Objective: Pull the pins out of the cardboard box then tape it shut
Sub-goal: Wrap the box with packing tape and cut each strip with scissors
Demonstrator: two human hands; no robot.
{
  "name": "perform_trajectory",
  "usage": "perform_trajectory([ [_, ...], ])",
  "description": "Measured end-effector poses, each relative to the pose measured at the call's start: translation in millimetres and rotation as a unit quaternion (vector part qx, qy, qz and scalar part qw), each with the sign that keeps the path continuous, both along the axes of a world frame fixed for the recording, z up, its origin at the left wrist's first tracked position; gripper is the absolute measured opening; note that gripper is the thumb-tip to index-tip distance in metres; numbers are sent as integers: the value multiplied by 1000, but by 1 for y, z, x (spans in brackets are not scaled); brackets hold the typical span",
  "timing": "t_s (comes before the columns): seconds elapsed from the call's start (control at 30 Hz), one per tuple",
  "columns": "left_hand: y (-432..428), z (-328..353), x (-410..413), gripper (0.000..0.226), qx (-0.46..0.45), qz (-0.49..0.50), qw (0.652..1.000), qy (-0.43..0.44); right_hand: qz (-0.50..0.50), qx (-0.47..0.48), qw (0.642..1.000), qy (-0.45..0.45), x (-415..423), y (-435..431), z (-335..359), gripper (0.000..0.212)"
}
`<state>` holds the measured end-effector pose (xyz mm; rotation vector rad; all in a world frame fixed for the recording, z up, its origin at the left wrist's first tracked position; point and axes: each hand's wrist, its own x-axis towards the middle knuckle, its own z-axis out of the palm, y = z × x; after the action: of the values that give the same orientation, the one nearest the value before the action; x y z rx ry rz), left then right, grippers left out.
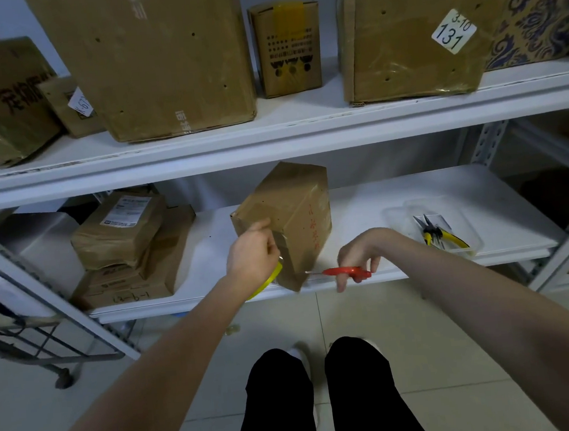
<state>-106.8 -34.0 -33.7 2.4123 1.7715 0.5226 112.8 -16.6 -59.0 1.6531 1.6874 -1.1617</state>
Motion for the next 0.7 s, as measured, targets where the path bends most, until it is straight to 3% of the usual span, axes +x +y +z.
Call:
perform_trajectory([
  [0.13,3,-3,-1,10,0,11,999,-41,-51,-27,997,-49,36,-4,-10,36],
  [0.2,3,-3,1,9,4,6,999,-44,-143,48,988,-29,48,-8,-16,39],
  [0.27,3,-3,3,9,3,5,999,-44,-245,152,957,20,54,-4,-30,39],
  [0.37,2,-6,3,9,4,4,999,-43,-302,237,923,37,46,10,-51,30],
  [0.47,2,-9,1,8,7,1,999,-40,-301,267,915,20,28,18,-65,45],
  [0.53,3,-10,-1,8,6,-1,999,-42,-325,287,899,61,15,21,-68,57],
  [0.6,4,-11,-2,8,8,-7,999,-49,-365,374,843,127,2,23,-67,52],
  [0.7,5,-11,-3,8,19,-19,997,-71,-333,596,701,208,-24,11,-42,30],
])
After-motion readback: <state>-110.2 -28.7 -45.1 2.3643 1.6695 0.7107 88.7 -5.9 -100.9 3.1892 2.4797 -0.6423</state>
